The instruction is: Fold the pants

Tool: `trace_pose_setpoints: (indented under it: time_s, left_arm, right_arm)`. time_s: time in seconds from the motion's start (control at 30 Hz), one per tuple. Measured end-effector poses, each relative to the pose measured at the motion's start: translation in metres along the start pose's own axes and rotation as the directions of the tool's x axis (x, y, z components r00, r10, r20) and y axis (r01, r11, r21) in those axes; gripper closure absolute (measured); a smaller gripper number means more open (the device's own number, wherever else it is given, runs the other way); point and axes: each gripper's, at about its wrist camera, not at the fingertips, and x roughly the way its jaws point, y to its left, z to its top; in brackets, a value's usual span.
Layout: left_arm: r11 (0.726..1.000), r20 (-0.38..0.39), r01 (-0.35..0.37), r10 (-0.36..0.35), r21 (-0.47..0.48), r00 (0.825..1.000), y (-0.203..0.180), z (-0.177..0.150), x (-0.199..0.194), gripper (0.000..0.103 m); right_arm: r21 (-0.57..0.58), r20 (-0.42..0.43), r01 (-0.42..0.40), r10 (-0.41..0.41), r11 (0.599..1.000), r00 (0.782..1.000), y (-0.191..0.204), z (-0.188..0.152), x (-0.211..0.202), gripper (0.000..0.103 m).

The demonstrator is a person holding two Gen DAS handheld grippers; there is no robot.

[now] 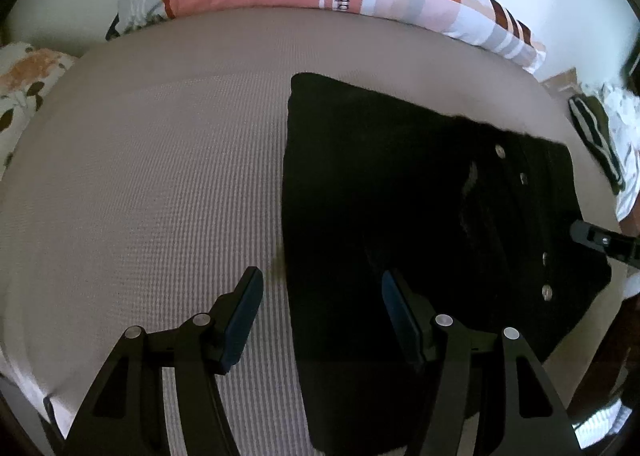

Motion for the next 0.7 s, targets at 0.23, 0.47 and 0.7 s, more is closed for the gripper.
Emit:
trace_pose_setpoints:
  time_s: [0.23, 0.47, 0.7]
  left_arm:
    - [1.0, 0.01, -0.017, 0.017, 0.013, 1.0, -0.008, -0.017, -0.007, 0.04]
    - [0.999, 0.028, -0.04, 0.039, 0.03, 0.999, -0.016, -0.025, -0.012, 0.04]
    - [0.998, 0.038, -0.047, 0.045, 0.035, 0.998, -0.017, -0.03, -0.011, 0.04]
  right_arm:
    - [-0.008, 0.012, 0.016, -0.015, 1.0, 1.0, 0.005, -0.02, -0.017, 0.074]
    - [-0.009, -0.011, 0.029, -0.03, 1.0, 1.0, 0.004, -0.031, -0.016, 0.085]
    - [-0.006, -0.002, 0.047, -0.047, 0.999, 0.999, 0.001, -0.036, -0.013, 0.085]
